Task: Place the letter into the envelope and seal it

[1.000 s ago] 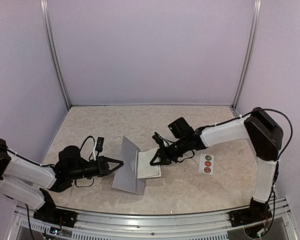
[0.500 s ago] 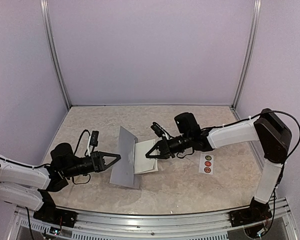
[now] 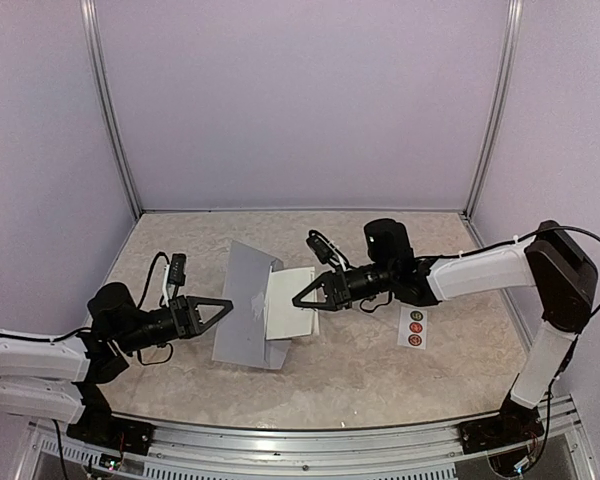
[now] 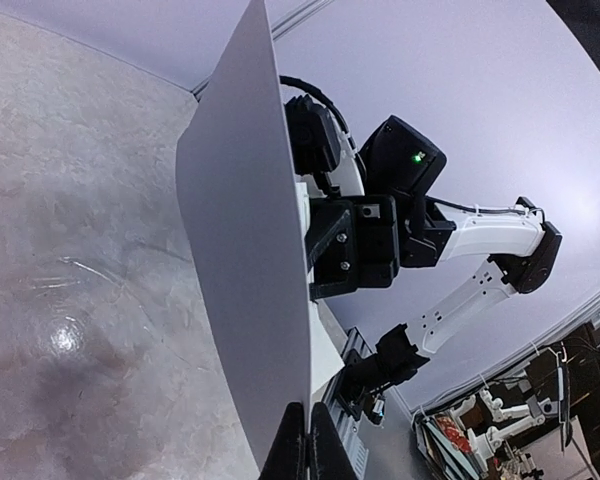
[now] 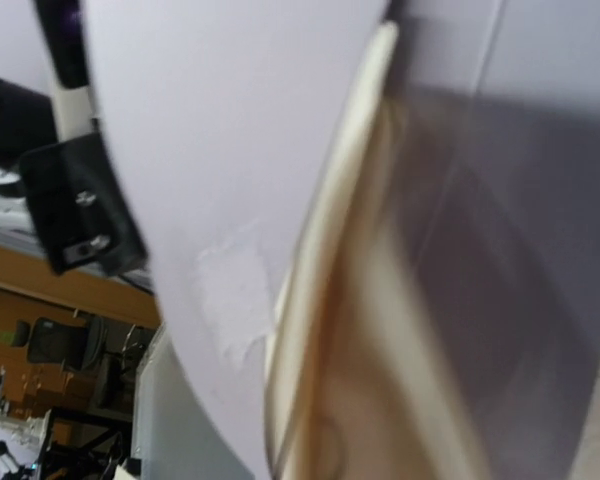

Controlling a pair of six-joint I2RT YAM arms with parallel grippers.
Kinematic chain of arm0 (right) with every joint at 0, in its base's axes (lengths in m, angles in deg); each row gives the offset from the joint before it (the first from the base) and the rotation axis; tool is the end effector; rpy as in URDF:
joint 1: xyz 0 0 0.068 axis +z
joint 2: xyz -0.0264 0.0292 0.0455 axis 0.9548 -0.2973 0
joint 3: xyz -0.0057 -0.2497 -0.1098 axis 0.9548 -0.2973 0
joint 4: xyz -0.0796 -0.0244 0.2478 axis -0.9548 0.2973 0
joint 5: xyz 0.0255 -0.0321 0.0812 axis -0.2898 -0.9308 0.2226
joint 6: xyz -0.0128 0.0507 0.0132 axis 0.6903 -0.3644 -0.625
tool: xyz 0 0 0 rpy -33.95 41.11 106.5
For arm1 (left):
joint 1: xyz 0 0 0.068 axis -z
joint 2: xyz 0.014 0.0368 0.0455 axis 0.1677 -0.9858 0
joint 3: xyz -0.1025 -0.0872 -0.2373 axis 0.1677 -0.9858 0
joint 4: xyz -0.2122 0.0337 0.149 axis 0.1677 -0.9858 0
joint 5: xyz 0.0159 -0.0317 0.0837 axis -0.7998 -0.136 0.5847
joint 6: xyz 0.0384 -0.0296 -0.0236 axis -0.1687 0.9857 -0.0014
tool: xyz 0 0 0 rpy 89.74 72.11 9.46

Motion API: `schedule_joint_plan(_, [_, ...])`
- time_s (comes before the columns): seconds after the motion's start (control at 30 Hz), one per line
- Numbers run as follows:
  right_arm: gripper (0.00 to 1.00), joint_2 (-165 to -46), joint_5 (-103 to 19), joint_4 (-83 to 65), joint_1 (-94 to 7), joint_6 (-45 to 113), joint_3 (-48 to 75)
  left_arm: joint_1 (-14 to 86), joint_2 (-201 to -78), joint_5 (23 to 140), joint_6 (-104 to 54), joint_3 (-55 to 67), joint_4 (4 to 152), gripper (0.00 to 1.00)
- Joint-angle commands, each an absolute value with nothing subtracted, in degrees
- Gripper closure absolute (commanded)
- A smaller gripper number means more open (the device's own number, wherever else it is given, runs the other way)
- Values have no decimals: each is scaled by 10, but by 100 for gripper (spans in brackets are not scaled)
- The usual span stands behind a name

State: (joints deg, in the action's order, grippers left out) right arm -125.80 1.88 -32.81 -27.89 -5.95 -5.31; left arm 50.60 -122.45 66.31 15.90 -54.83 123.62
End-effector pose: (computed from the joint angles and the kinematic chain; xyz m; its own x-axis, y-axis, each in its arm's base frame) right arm 0.2488 0.2866 0.2103 -0.8714 -0.2335 -0.4315 -0.4677 0.1296 0.8743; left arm 0.1408 -0.1410 0.2004 -0.7092 -0.3438 -0.6155 0.5588 0.2582 -0.7881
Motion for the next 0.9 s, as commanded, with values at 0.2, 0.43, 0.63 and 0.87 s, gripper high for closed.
schedule_joint_plan(0.2, [100,-1224,45,-383,-287,-73,-74,499,-1193,638,155,-537,1227,100])
schedule_joint_plan(0.43, [100,-1233,28,-389,-287,-69,-75,498,-1188,599,173,-531,1268,100])
schedule_joint_plan(0.63, [100,-1235,23,-409,-287,-73,-75,498,-1187,576,184,-522,1294,100])
schedule_joint_plan(0.87, [100,-1241,33,-434,-285,-86,-69,498,-1196,577,188,-516,1300,100])
